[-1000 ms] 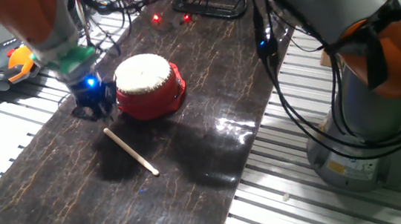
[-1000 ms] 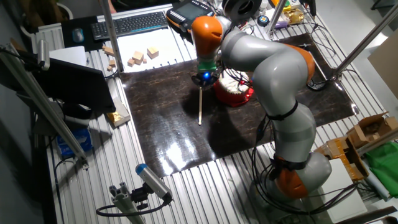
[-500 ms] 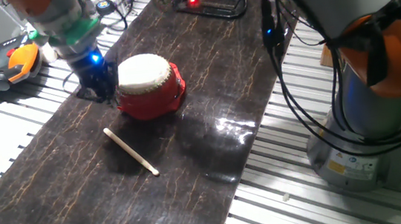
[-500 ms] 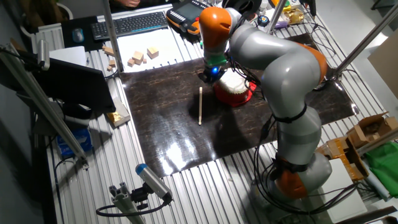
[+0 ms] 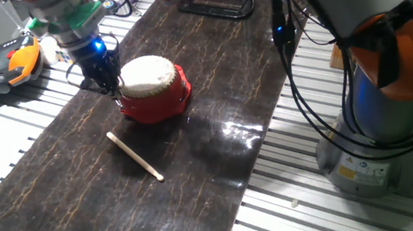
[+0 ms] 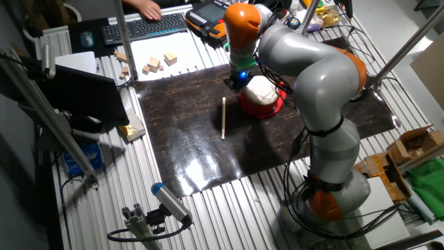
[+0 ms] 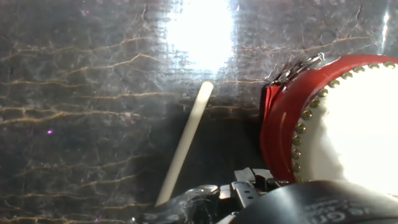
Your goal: Play the drum
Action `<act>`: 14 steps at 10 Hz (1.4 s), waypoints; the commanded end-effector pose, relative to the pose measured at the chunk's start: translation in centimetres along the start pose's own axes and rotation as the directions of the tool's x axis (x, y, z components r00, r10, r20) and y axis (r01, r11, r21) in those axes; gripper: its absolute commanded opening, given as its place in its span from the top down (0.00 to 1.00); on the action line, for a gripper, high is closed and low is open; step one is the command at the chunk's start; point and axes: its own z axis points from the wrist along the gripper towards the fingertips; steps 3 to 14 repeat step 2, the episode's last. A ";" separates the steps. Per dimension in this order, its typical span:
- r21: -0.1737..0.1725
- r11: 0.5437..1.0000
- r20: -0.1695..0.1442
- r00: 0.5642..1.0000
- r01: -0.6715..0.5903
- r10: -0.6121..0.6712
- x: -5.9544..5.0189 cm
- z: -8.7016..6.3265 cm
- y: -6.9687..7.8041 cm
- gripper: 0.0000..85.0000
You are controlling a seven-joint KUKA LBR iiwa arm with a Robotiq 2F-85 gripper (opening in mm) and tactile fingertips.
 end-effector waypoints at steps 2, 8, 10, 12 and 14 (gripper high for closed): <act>0.000 1.000 0.002 1.000 -0.003 0.003 0.0 0.0 0.0 0.99; 0.000 1.000 0.002 1.000 -0.003 0.003 0.0 0.0 0.0 0.99; 0.000 1.000 0.002 1.000 -0.003 0.003 0.0 0.0 0.0 0.99; 0.000 1.000 0.002 1.000 -0.003 0.003 0.0 0.0 0.0 0.99; 0.000 1.000 0.002 1.000 -0.003 0.003 0.0 0.0 0.0 0.99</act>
